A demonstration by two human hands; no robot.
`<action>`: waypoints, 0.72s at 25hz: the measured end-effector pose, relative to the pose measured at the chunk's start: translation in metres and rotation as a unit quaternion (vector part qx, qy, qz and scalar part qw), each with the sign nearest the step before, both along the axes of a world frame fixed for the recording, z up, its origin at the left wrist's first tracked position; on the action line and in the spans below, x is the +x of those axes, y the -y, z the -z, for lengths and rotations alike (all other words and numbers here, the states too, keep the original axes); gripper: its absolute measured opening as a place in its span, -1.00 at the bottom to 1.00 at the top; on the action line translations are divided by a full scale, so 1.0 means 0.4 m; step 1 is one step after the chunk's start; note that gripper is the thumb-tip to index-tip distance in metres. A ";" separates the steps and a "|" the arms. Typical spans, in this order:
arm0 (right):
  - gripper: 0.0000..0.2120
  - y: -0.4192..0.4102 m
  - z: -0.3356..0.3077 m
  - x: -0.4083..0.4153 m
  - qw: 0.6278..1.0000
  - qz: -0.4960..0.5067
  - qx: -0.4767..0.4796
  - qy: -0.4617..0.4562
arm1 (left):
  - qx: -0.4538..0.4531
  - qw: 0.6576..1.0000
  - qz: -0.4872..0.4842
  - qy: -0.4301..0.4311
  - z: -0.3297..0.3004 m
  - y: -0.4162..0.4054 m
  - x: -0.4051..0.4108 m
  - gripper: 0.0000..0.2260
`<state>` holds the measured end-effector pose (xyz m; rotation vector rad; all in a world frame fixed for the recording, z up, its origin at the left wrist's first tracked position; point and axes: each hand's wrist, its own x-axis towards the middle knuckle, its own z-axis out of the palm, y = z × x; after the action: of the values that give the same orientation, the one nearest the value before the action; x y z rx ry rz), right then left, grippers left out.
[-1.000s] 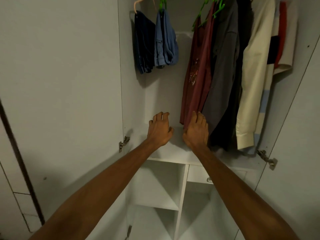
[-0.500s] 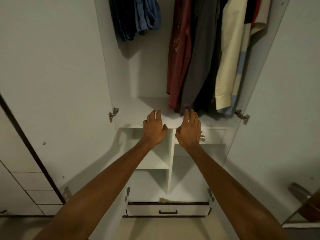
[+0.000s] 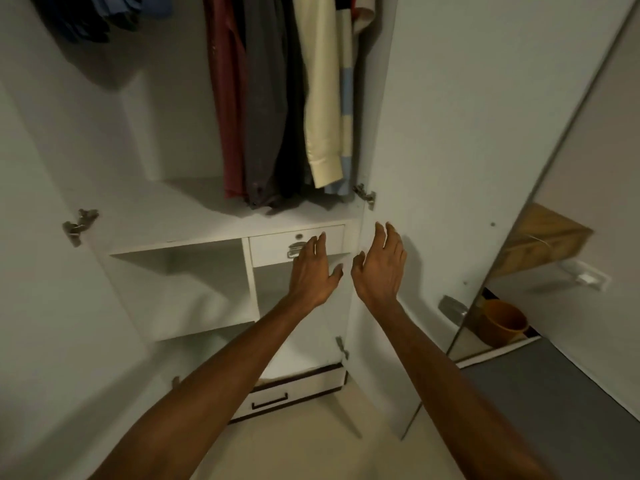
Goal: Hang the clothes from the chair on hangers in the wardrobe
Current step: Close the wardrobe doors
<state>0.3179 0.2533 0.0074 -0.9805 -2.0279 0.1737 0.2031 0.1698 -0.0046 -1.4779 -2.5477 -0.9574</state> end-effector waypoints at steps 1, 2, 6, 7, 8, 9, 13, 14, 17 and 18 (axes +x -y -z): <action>-0.37 -0.020 -0.001 0.051 1.000 0.009 0.017 -0.014 | -0.005 1.000 0.020 -0.001 0.008 -0.043 0.053 -0.24; -0.39 -0.037 -0.005 0.098 0.999 0.017 0.034 -0.033 | -0.009 0.999 0.040 0.000 0.017 -0.079 0.101 -0.23; -0.50 -0.121 -0.040 0.276 0.977 0.063 0.100 -0.176 | -0.026 0.994 0.099 0.028 0.050 -0.188 0.262 -0.18; -0.51 -0.151 -0.042 0.316 0.968 0.068 0.104 -0.217 | -0.030 0.993 0.106 0.042 0.054 -0.213 0.296 -0.17; -0.51 -0.179 -0.043 0.352 0.960 0.071 0.093 -0.254 | -0.033 0.992 0.110 0.058 0.054 -0.236 0.328 -0.16; -0.52 -0.213 -0.037 0.382 0.954 0.070 0.064 -0.285 | -0.032 0.990 0.116 0.070 0.052 -0.257 0.358 -0.14; -0.62 -0.309 -0.009 0.443 0.925 -0.027 -0.139 -0.353 | -0.017 0.988 0.127 0.086 0.045 -0.310 0.450 -0.09; -0.59 -0.320 0.001 0.451 0.915 -0.052 -0.179 -0.359 | -0.021 0.988 0.126 0.091 0.042 -0.317 0.465 -0.07; -0.66 -0.345 0.025 0.472 0.890 -0.092 -0.251 -0.369 | -0.028 0.988 0.118 0.099 0.039 -0.336 0.496 -0.01; -0.69 -0.350 0.027 0.477 0.885 -0.096 -0.268 -0.369 | -0.024 0.988 0.117 0.101 0.042 -0.340 0.503 -0.02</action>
<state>0.5089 0.3934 -0.0036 -0.8426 -1.3618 1.0932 0.4042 0.3059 -0.0215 -1.8153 -2.5891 -1.1346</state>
